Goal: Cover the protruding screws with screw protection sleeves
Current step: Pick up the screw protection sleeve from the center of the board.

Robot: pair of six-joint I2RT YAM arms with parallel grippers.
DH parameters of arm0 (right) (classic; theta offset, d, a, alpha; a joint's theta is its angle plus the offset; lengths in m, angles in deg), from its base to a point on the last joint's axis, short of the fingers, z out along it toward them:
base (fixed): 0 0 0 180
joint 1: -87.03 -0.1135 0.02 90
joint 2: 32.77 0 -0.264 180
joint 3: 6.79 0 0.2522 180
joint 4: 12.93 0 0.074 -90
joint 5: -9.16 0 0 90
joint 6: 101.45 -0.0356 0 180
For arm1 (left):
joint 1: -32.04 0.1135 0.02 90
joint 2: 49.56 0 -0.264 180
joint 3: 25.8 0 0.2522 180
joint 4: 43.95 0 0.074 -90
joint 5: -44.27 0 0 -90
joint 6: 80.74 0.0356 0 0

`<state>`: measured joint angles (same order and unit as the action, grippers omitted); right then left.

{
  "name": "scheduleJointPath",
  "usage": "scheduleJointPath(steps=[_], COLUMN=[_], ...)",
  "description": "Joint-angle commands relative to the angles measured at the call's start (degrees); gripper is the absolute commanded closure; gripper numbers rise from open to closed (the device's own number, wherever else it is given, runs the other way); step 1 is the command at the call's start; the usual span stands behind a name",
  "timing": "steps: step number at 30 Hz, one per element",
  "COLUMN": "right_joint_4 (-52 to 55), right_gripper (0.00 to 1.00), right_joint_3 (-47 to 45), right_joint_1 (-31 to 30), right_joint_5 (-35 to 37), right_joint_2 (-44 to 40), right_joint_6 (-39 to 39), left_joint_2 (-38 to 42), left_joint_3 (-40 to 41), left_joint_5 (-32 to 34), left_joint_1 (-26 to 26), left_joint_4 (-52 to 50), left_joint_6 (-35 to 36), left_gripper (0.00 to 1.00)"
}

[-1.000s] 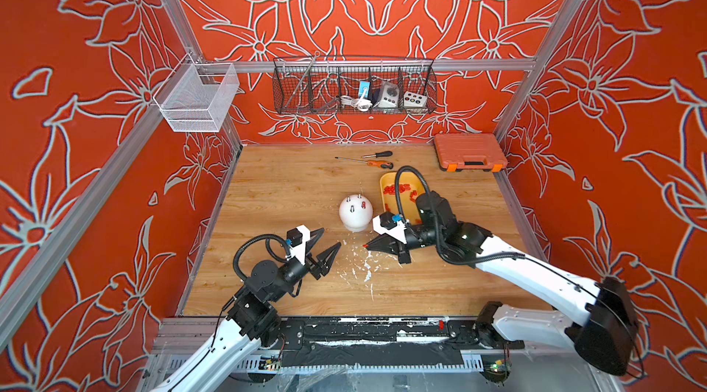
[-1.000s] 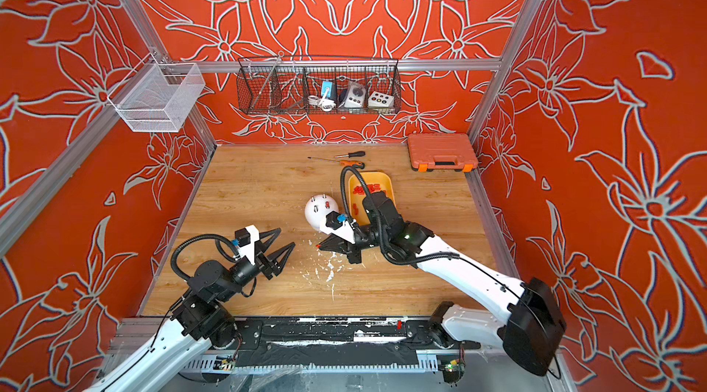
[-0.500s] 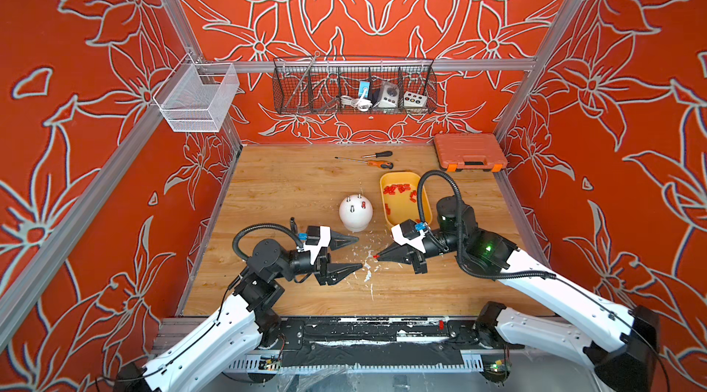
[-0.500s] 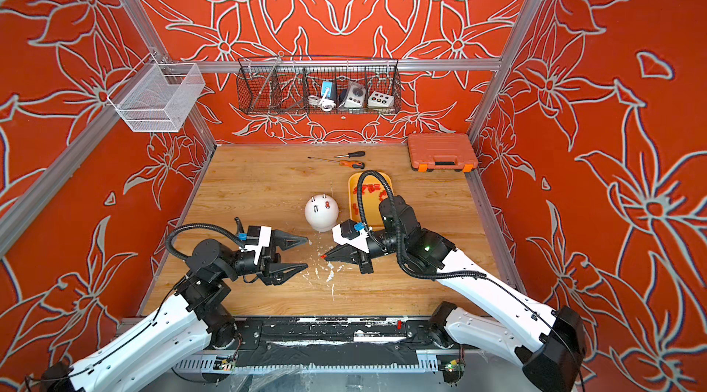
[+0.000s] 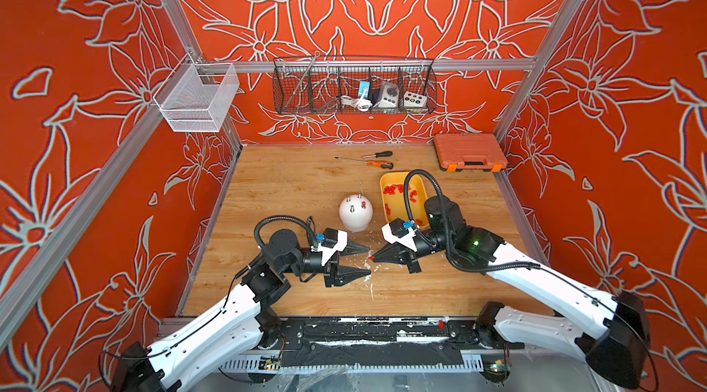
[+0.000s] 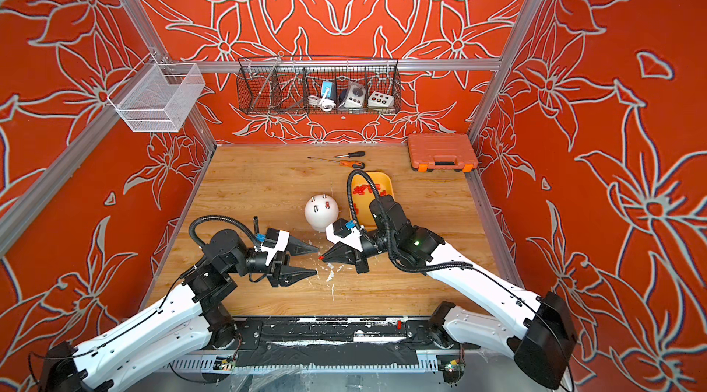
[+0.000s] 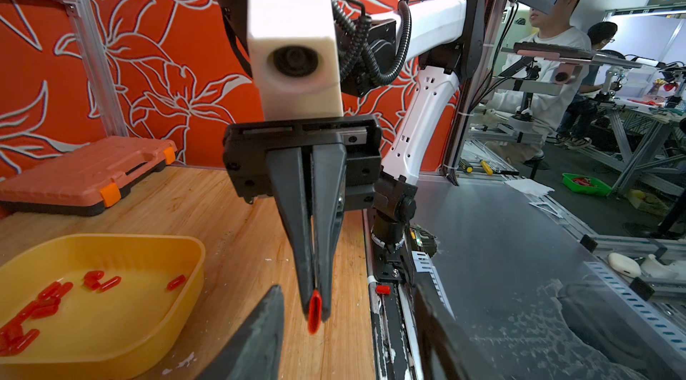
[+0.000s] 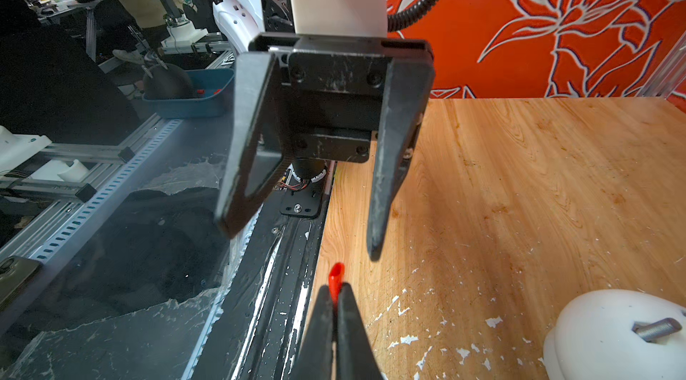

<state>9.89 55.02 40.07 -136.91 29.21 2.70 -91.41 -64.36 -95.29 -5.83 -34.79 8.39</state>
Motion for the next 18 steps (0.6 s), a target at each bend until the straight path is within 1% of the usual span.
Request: scheduleJointPath(steps=[1, 9, 16, 18], right_joint_4=[0.2, 0.8, 0.8, 0.9], right_gripper=[1.00, 1.00, 1.00, 1.00], right_joint_3=[1.7, 1.9, 2.0, 2.1], right_joint_1=[-0.3, -0.8, -1.1, -1.1], right_joint_5=[-1.1, -0.9, -0.7, -0.6], right_joint_2=[-0.8, -0.5, -0.2, 0.0], right_joint_6=[0.3, 0.6, 0.8, 0.8], left_joint_2=[-0.7, -1.0, -1.9, -2.3], left_joint_3=[-1.7, -1.7, -1.9, -2.1], left_joint_5=[0.5, 2.6, 3.7, 3.6], left_joint_1=[-0.3, -0.3, -0.3, -0.3], left_joint_4=[-1.2, -2.3, -3.2, -3.5], left_joint_6=[2.0, 2.7, 3.1, 3.4], left_gripper=[0.47, 0.60, 0.64, 0.72])
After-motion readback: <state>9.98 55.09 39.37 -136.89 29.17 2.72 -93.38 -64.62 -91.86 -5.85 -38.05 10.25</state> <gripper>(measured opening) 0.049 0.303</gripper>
